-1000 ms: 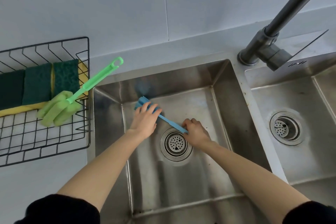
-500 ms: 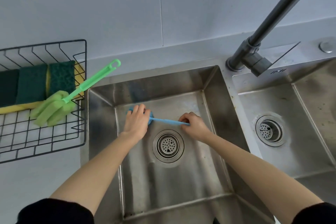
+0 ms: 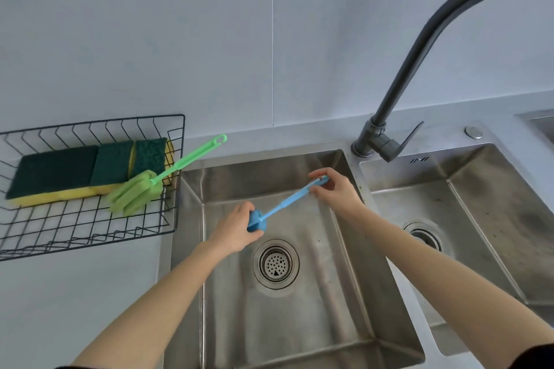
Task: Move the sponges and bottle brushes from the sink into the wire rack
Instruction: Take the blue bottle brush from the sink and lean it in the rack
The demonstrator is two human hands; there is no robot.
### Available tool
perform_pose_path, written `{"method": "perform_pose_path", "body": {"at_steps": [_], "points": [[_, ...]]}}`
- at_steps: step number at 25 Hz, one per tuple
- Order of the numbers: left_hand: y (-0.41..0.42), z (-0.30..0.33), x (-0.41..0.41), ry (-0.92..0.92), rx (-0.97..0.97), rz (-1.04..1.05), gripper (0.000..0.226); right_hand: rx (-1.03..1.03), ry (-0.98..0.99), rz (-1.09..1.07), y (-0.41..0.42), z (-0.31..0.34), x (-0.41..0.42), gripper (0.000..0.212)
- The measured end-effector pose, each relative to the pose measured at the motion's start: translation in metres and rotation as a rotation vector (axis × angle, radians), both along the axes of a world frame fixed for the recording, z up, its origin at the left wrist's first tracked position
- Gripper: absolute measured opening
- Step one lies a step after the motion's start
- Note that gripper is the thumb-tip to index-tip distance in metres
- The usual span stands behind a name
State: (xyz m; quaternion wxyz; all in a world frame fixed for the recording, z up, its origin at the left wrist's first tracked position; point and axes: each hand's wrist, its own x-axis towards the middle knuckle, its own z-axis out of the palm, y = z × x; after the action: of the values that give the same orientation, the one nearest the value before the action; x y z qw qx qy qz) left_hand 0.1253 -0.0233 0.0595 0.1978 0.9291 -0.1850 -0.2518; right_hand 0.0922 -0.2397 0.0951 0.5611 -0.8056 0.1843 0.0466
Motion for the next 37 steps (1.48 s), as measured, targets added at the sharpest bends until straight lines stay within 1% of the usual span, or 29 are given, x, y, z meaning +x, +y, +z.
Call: {"method": "perform_pose_path", "body": {"at_steps": [3, 6, 10, 14, 17, 20, 25, 28, 32, 37], "points": [[0.006, 0.017, -0.008, 0.049, -0.108, 0.021, 0.047, 0.103, -0.063, -0.031, 0.002, 0.022, -0.002, 0.013], [0.012, 0.041, -0.014, 0.04, -0.189, 0.012, 0.05, 0.208, -0.133, -0.076, 0.004, 0.049, -0.009, 0.011], [0.025, 0.072, -0.023, -0.041, -0.244, -0.024, 0.055, 0.253, -0.196, -0.116, 0.011, 0.084, -0.015, 0.01], [0.044, 0.101, -0.027, -0.122, -0.279, -0.036, 0.06, 0.28, -0.26, -0.111, 0.029, 0.119, -0.014, 0.01], [0.063, 0.124, -0.026, -0.194, -0.303, 0.014, 0.059, 0.307, -0.292, -0.134, 0.046, 0.14, -0.006, 0.011], [0.09, 0.145, -0.021, -0.264, -0.308, 0.087, 0.052, 0.335, -0.307, -0.127, 0.066, 0.152, 0.001, 0.014], [0.144, 0.16, -0.003, -0.367, -0.228, 0.228, 0.04, 0.383, -0.253, -0.043, 0.108, 0.15, 0.016, 0.015], [0.168, 0.153, 0.004, -0.356, -0.155, 0.273, 0.04, 0.382, -0.204, 0.001, 0.131, 0.14, 0.026, 0.014], [0.182, 0.133, 0.007, -0.338, -0.097, 0.316, 0.038, 0.316, -0.13, 0.034, 0.149, 0.12, 0.035, 0.011], [0.184, 0.106, 0.009, -0.302, -0.096, 0.355, 0.034, 0.271, -0.048, 0.014, 0.151, 0.094, 0.036, 0.01]]}}
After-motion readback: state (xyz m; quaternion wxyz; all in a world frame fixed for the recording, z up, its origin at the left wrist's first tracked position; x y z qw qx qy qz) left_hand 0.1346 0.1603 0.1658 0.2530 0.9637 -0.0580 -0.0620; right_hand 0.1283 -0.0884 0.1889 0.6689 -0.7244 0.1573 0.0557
